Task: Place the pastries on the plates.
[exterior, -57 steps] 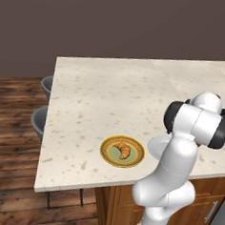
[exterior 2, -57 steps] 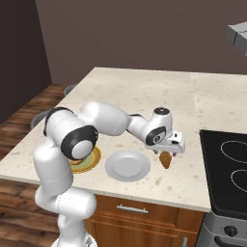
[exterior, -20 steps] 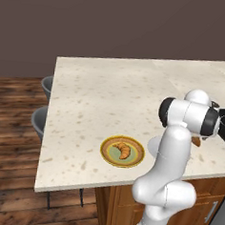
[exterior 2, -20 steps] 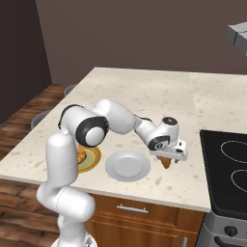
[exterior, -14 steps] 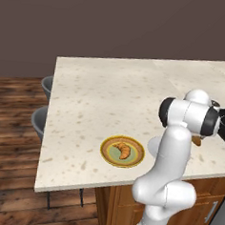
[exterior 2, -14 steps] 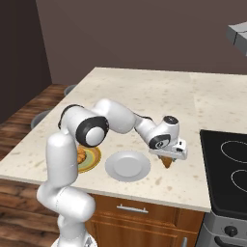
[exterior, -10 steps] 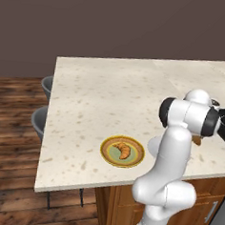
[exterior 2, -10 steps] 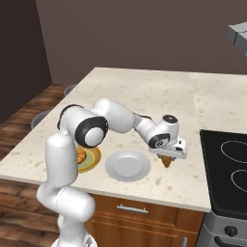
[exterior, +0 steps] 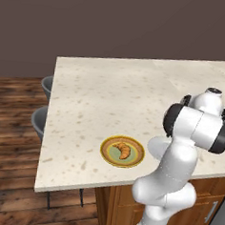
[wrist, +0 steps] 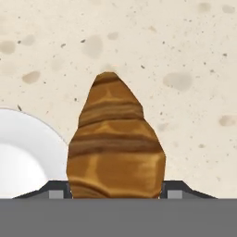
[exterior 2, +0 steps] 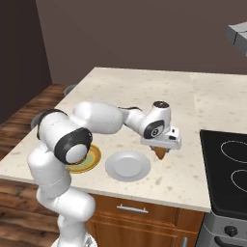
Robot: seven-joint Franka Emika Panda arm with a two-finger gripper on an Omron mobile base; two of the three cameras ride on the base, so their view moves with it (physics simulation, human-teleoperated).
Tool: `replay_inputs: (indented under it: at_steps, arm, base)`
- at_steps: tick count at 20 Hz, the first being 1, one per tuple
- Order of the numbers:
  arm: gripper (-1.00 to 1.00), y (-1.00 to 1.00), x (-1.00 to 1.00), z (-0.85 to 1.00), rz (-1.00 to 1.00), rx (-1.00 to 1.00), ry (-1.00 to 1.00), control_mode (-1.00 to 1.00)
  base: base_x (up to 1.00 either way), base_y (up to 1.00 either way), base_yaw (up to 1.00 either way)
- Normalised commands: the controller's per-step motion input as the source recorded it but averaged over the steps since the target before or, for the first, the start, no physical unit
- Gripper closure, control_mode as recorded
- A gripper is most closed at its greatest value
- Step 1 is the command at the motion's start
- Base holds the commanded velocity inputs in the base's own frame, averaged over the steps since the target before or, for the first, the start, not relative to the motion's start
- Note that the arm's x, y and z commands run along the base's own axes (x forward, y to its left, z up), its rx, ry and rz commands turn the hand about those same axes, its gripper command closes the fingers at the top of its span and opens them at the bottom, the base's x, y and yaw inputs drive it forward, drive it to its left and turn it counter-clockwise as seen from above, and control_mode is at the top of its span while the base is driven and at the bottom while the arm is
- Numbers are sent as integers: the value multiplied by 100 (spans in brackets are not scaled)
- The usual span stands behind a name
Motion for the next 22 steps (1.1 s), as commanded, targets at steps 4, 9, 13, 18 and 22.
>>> replay_inputs:
  at_steps: [4, 9, 13, 18, 22]
  arm:
    - [100, 100, -56, 36, 0, -14, 12, -100]
    - [100, 79, -48, 4, 0, -1, 2, -100]
    - [100, 40, -14, 0, -1, 14, 0, -100]
    - [100, 20, 0, -23, -3, 20, 0, -100]
    - [100, 5, 1, -1, 0, 3, 0, -100]
  base:
    - [0, 0, 0]
    - [0, 0, 0]
    - [0, 0, 0]
    - [0, 0, 0]
    - [0, 0, 0]
